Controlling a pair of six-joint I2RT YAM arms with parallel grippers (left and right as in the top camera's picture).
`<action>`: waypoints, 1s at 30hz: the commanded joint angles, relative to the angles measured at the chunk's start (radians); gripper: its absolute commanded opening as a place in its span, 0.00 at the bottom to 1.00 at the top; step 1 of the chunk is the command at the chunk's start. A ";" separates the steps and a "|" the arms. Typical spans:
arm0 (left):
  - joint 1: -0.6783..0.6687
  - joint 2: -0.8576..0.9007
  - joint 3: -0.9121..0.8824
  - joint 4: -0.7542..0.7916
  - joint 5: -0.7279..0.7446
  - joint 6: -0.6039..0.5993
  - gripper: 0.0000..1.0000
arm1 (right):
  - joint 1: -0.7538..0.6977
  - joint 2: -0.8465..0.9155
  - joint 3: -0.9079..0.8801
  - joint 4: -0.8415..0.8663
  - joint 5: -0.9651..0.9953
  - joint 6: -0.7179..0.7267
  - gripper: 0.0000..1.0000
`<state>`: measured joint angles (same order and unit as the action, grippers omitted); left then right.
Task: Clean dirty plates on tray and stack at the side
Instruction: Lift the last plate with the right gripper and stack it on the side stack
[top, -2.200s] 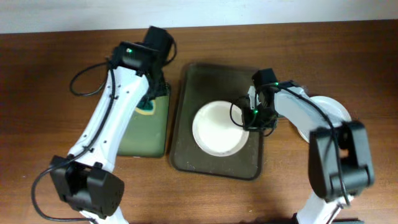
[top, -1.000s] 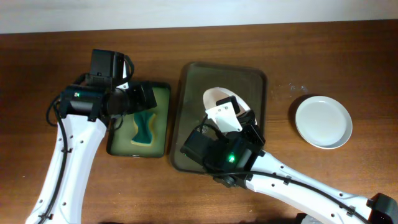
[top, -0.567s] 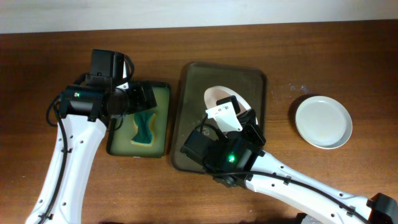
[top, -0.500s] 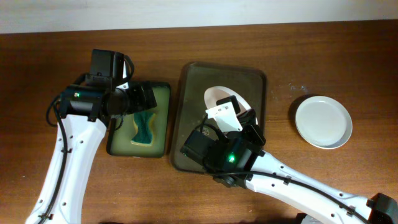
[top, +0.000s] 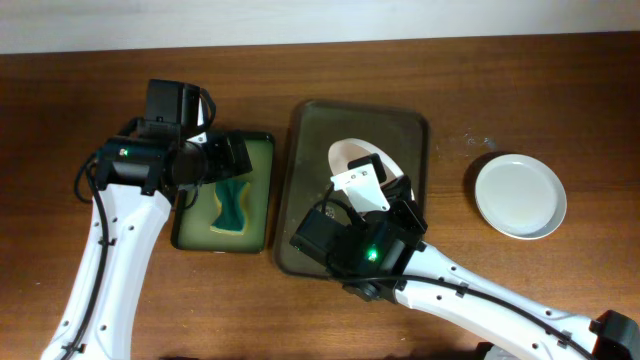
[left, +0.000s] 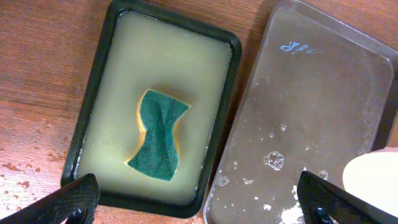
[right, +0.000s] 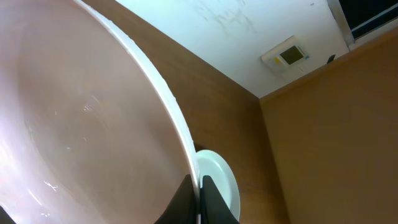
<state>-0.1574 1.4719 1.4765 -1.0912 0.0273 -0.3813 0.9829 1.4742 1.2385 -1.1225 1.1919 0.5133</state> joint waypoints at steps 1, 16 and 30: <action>0.005 -0.001 0.013 0.002 0.011 0.005 1.00 | 0.004 -0.021 0.002 0.000 0.017 0.016 0.04; 0.005 0.000 0.013 0.002 0.011 0.005 1.00 | 0.003 -0.021 0.002 -0.001 0.017 0.016 0.04; 0.005 0.000 0.013 0.002 0.011 0.005 1.00 | -0.510 -0.022 0.018 0.047 -0.470 -0.039 0.04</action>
<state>-0.1574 1.4719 1.4765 -1.0912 0.0273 -0.3813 0.6834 1.4734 1.2388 -1.0920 1.0004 0.5163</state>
